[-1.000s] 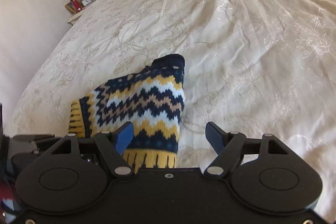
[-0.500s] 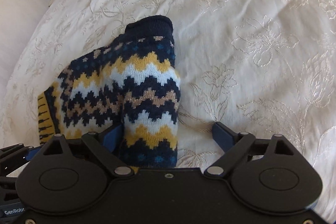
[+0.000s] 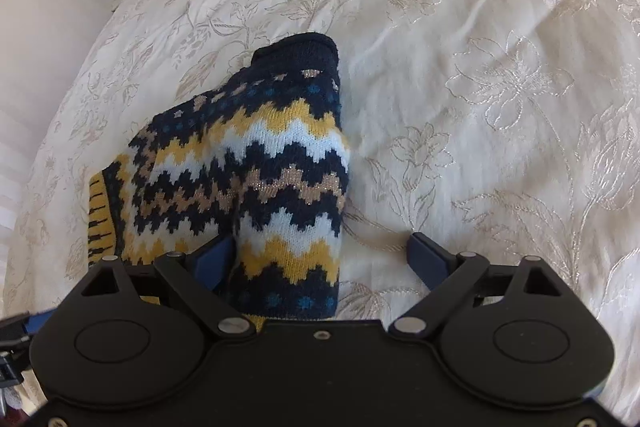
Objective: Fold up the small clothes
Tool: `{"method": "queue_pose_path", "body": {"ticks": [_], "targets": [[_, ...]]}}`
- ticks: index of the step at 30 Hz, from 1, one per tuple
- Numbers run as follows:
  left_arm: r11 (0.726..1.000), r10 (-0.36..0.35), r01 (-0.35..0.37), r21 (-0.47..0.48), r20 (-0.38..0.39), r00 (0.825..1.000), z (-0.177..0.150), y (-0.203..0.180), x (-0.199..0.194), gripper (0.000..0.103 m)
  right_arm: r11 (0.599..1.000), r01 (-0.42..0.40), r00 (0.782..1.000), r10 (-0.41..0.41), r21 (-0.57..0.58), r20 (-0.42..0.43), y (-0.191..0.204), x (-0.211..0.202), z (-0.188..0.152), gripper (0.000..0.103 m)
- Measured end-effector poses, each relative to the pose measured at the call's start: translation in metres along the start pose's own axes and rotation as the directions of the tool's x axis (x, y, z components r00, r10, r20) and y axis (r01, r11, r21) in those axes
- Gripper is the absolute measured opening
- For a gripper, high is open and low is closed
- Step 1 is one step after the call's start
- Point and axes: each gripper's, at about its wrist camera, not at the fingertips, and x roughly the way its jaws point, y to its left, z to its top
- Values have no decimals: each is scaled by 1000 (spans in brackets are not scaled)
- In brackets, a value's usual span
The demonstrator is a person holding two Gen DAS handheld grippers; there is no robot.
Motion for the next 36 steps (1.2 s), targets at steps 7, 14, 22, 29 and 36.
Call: {"method": "queue_pose_path", "body": {"ticks": [7,14,22,29,36], "targets": [[987,-103,92,-130,-86,991,-11,20,27,58,999,-34,999,34,-9,-10,0,-2,-1,93],[962,-230,208,-174,-119,966,-7,14,60,66,994,-107,994,107,3,-15,-4,1,-3,95],[896,-405,363,-257,-136,904,-7,26,68,50,974,-226,974,226,25,-32,-4,3,-5,62],[880,-452,418,-227,-126,883,-13,13,50,49,976,-220,975,220,10,-19,2,-24,-10,48],[857,-508,470,-210,-188,841,-37,-20,33,49,985,-174,984,174,13,-31,-23,-74,-42,48]]}}
